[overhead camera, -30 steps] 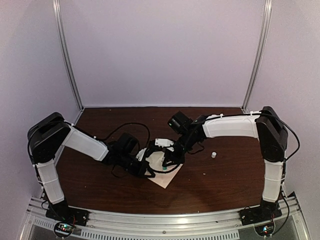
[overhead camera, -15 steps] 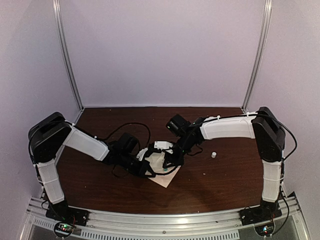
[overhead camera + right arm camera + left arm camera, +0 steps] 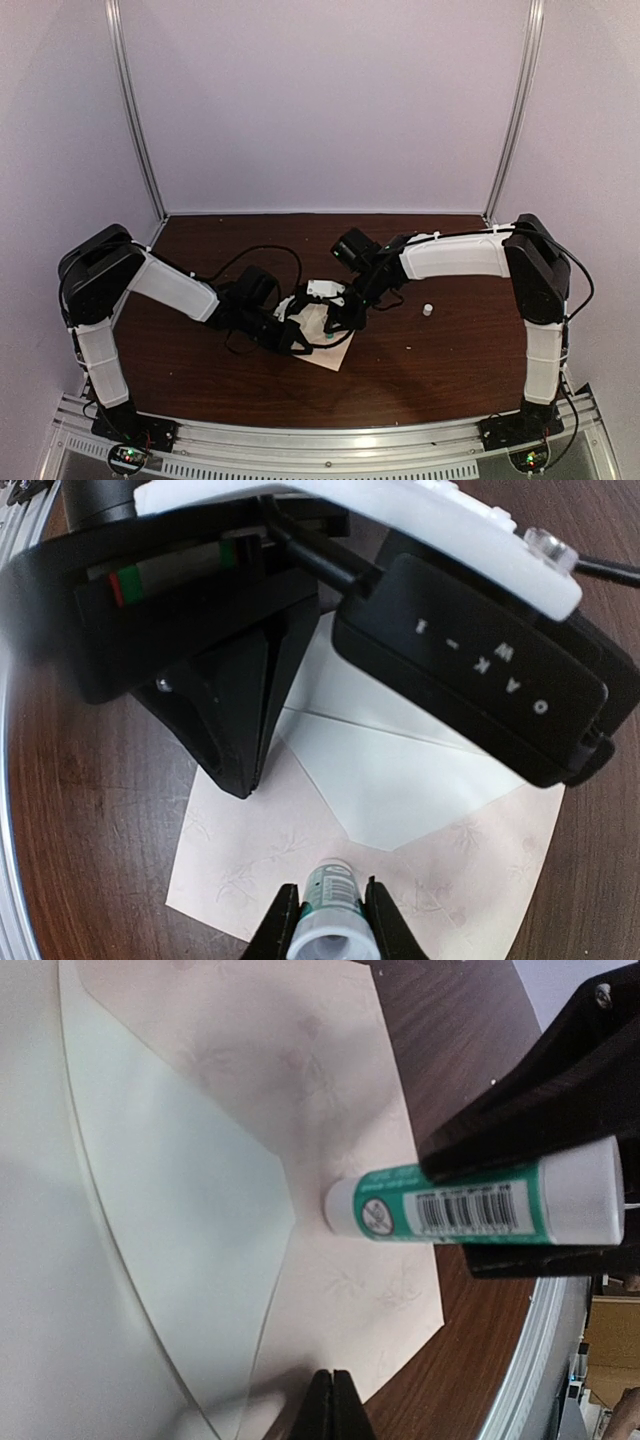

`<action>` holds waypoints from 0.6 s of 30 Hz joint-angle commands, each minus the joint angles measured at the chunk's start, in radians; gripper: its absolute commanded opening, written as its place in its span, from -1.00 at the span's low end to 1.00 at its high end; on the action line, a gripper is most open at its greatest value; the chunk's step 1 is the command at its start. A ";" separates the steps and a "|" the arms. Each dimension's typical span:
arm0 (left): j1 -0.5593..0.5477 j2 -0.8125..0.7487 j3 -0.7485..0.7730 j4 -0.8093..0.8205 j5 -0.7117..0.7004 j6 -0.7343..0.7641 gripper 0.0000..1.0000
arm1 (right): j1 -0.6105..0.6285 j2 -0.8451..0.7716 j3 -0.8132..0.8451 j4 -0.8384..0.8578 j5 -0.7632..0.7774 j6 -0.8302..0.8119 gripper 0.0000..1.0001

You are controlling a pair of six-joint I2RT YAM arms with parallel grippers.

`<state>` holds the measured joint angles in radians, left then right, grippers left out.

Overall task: Place the letter into the envelope and seal it
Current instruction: Apply the solid glue to the envelope.

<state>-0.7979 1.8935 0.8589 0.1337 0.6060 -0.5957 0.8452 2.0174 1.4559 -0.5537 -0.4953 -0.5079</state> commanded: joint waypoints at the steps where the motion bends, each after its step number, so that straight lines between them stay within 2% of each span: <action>1: 0.000 0.039 0.007 -0.022 -0.024 0.016 -1.00 | 0.000 -0.033 0.000 0.025 0.039 0.012 -1.00; 10: 0.000 0.047 0.016 -0.029 -0.020 0.018 -1.00 | -0.001 0.009 -0.004 0.033 0.047 0.015 -1.00; 18: 0.002 0.051 0.021 -0.043 -0.023 0.026 -1.00 | -0.031 -0.058 -0.012 0.077 0.069 0.036 -1.00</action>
<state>-0.7979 1.9087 0.8742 0.1341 0.6109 -0.5930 0.8402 2.0171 1.4464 -0.5068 -0.4690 -0.4892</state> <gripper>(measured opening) 0.006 0.193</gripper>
